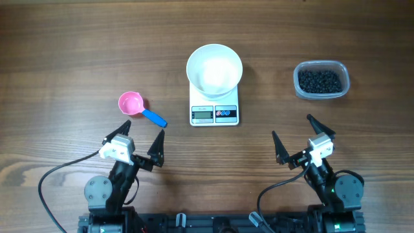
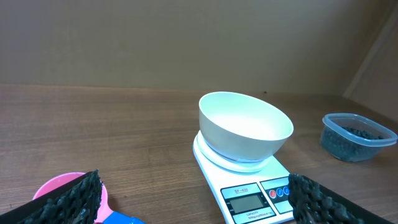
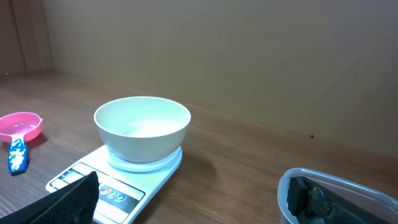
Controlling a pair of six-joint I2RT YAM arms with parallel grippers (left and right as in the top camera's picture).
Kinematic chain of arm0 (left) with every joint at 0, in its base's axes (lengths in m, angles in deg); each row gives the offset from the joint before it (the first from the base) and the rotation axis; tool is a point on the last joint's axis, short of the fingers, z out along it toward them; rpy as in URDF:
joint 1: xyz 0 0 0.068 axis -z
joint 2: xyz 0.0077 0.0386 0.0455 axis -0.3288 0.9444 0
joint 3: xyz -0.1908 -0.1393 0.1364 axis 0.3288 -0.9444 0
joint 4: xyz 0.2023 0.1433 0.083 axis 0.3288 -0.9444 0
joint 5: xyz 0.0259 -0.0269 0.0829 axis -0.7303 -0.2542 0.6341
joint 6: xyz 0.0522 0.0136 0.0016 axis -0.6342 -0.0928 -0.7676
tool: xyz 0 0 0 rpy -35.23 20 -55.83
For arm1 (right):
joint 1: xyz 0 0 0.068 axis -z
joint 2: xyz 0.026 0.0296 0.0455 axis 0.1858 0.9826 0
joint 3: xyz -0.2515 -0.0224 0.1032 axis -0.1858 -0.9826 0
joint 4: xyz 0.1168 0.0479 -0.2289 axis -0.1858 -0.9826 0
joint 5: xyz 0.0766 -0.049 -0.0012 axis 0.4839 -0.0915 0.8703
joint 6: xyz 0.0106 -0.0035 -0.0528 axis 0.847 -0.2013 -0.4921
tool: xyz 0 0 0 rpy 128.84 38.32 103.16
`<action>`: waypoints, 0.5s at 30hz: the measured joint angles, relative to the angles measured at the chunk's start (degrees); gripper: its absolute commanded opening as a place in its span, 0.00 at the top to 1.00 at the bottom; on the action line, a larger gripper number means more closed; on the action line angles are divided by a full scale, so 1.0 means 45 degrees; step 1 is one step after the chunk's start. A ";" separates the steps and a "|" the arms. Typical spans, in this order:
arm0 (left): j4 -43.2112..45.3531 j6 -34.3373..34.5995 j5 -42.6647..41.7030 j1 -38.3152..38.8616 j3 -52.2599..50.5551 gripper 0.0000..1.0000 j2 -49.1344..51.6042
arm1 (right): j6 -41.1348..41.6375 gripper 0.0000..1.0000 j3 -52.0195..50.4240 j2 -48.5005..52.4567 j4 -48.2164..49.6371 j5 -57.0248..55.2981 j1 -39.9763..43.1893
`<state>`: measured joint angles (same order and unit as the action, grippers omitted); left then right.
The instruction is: Scoop item into bowl and weigh 150g on scale
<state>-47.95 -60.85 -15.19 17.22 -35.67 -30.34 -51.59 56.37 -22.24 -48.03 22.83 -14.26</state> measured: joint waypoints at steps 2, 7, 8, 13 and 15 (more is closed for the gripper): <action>0.0005 -0.0005 0.0005 0.0000 0.0000 0.00 0.0000 | 0.0000 0.00 0.0000 0.0000 0.0005 0.0000 0.0000; 0.0185 -0.0350 0.0325 0.0000 -0.0005 0.00 0.0000 | 0.0000 0.00 0.0000 0.0000 0.0000 0.0000 0.0000; 0.0121 -0.0389 0.0340 0.0000 -0.0005 0.00 0.0000 | -0.0005 0.00 0.0000 0.0000 0.0000 0.0000 0.0000; 0.0005 -0.0491 0.0539 0.0000 -0.0015 0.00 0.0000 | 0.0000 0.00 0.0000 0.0000 0.0000 0.0000 0.0000; 0.0019 -0.0491 0.0627 0.0000 -0.0015 0.00 0.0000 | 0.0000 0.00 0.0000 0.0000 0.0000 0.0000 0.0000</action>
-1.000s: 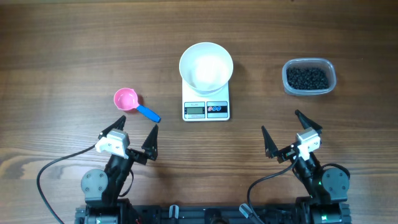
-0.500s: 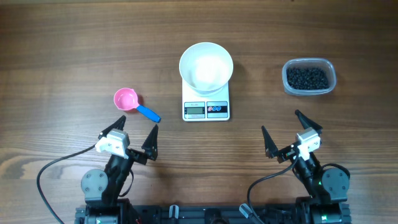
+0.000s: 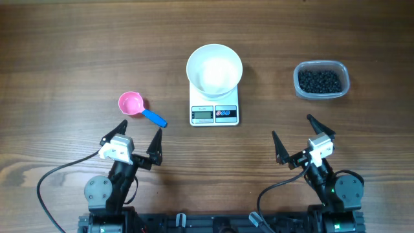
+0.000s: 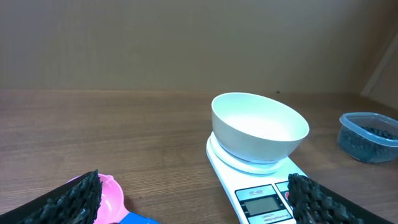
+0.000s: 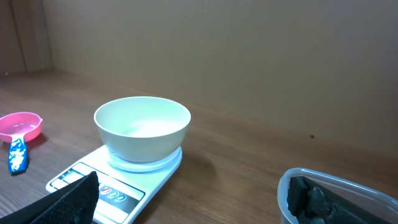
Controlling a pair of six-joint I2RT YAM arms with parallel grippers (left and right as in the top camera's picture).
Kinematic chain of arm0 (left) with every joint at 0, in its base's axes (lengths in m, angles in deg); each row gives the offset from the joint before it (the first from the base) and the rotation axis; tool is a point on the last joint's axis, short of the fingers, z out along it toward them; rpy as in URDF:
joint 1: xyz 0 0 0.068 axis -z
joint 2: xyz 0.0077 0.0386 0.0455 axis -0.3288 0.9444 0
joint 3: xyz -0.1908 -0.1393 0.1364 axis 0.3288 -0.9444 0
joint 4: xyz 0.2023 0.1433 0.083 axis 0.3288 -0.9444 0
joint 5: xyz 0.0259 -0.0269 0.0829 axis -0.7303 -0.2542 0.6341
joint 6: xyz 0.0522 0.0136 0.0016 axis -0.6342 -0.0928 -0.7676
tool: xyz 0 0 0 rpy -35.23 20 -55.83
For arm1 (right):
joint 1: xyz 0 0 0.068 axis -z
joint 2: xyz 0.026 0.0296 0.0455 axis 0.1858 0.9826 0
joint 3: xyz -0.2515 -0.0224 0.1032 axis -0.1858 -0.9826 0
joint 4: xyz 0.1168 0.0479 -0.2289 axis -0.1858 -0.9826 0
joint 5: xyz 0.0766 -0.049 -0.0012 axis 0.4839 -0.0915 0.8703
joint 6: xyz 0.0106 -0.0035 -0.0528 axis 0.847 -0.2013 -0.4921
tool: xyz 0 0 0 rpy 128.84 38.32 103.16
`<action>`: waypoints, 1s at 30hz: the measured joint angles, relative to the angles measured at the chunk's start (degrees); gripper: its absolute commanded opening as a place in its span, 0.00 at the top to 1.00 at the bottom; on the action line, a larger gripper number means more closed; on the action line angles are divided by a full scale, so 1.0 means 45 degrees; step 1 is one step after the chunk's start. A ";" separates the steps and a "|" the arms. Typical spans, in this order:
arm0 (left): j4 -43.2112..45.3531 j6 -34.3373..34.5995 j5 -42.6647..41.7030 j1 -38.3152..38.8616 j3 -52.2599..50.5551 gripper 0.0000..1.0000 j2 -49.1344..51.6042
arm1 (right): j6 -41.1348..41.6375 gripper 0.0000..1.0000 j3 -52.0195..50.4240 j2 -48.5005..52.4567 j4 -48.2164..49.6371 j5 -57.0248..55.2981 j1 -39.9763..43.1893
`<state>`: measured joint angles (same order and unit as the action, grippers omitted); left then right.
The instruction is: Scoop item into bowl and weigh 150g on scale
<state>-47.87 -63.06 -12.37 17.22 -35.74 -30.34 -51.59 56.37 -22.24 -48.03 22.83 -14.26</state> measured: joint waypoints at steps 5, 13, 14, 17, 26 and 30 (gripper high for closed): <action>0.0355 0.0000 0.0000 0.0000 -0.0010 0.00 0.0000 | 0.0000 0.00 0.0000 0.0000 0.0000 0.0000 0.0000; 0.0214 0.0554 0.0340 0.0000 -0.0010 0.00 0.0000 | 0.0000 0.00 0.0000 0.0000 0.0005 0.0000 0.0000; 0.0102 0.0777 0.0539 0.0000 -0.0010 0.00 0.0000 | 0.0000 0.00 0.0000 0.0000 0.0000 0.0000 0.0000; -0.0044 0.1292 0.1064 0.0000 -0.0010 0.00 0.0000 | 0.0000 0.00 0.0000 0.0000 0.0000 0.0000 0.0000; -0.0087 0.1642 0.1384 0.0000 -0.0010 0.00 0.0000 | 0.0000 0.00 0.0000 0.0000 0.0000 0.0000 0.0000; -0.0087 0.1647 0.1384 0.0000 -0.0010 0.00 0.0000 | 0.0000 0.00 0.0000 0.0000 0.0000 0.0000 0.0000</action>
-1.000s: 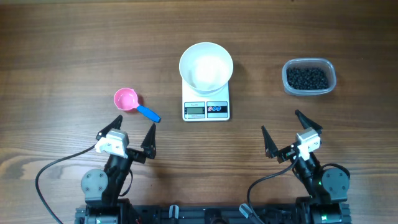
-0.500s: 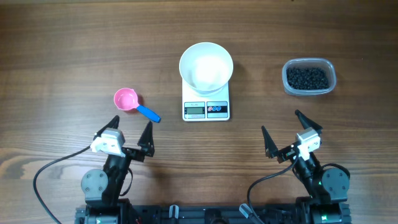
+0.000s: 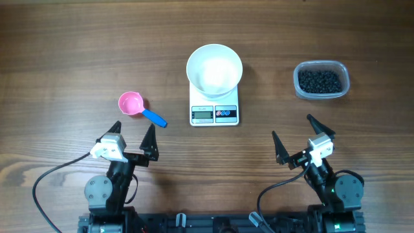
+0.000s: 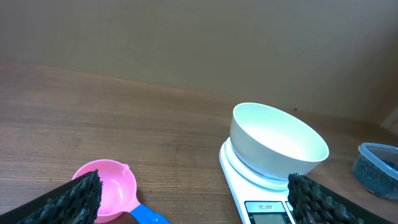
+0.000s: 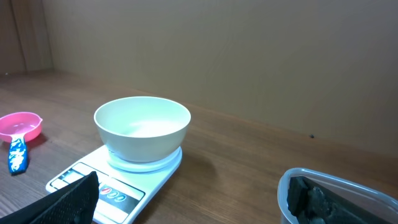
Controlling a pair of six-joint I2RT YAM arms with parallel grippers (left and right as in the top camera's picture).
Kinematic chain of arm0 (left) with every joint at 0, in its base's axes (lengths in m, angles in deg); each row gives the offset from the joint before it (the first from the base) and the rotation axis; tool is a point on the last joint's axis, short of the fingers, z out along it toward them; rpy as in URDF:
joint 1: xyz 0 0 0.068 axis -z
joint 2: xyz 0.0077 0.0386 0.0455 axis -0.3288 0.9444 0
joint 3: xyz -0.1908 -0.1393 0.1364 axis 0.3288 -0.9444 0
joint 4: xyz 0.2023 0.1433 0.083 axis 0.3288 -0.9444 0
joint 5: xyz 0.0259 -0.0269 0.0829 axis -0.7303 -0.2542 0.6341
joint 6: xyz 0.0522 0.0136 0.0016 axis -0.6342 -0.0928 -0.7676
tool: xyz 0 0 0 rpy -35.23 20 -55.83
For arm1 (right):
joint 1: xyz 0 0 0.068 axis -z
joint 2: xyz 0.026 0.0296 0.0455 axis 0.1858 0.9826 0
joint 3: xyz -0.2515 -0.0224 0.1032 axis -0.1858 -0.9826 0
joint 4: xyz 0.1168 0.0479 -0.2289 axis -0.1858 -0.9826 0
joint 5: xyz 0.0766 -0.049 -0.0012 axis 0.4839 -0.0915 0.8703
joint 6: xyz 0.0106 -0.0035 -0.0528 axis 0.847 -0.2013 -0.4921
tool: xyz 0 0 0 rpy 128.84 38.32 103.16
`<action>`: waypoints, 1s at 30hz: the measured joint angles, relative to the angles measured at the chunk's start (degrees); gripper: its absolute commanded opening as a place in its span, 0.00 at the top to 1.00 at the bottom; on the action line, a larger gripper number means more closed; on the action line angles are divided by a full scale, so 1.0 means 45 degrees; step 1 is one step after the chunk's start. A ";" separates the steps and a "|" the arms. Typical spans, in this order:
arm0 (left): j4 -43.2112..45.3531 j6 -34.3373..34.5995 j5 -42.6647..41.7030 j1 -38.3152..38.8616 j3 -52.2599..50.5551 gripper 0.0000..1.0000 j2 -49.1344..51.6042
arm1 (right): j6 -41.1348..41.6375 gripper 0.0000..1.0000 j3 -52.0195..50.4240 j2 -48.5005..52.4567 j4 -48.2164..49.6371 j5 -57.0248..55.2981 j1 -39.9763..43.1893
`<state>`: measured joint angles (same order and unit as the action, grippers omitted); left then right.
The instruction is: Scoop item into bowl and weigh 150g on scale
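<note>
An empty white bowl (image 3: 214, 69) rests on a white digital scale (image 3: 214, 112) at the table's middle back. A pink scoop (image 3: 131, 103) with a blue handle lies left of the scale. At the back right is a clear tub of dark beads (image 3: 320, 80). My left gripper (image 3: 132, 133) is open just short of the scoop, which shows between its pads in the left wrist view as the scoop (image 4: 109, 190). My right gripper (image 3: 297, 137) is open near the front right, holding nothing, with the bowl (image 5: 142, 128) ahead of it.
The brown wooden table (image 3: 65, 52) carries only these items. Cables trail from both arm bases along the front edge (image 3: 58, 175).
My left gripper has swung a little to the left, so the scoop now lies more squarely between its fingers. The right arm has not moved.
Both grippers stood open near the front edge with the scoop, scale, bowl and tub in place. The left gripper turned leftward step by step toward the scoop, while the right stayed still.
</note>
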<state>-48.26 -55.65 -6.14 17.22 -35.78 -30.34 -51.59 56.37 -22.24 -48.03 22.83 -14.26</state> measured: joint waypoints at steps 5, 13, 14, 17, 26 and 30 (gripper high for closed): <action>0.0000 0.0039 0.0000 0.0000 0.0000 0.00 0.0000 | 0.0000 0.00 0.0000 0.0000 0.0000 0.0000 0.0000; -0.0005 0.0039 0.0010 0.0000 0.0000 0.00 0.0000 | 0.0000 0.00 0.0000 0.0000 0.0000 0.0000 0.0000; -0.0005 0.0039 0.0015 0.0000 0.0000 0.00 0.0000 | 0.0000 0.00 0.0000 0.0000 0.0000 0.0000 0.0000; -0.0005 0.0039 0.0049 0.0000 0.0000 0.00 0.0000 | 0.0000 0.00 0.0000 0.0000 0.0000 0.0000 0.0000; 0.0733 0.0170 -0.0272 0.0000 -0.0024 0.00 0.0000 | 0.0000 0.00 0.0000 0.0000 0.0000 0.0000 0.0000; 0.0374 0.1224 -0.0291 0.0000 0.0068 0.00 0.0005 | 0.0000 0.00 0.0000 0.0000 0.0000 0.0000 0.0000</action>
<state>-46.58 -50.14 -7.45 17.22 -35.48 -30.32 -51.59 56.37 -22.24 -48.03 22.83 -14.26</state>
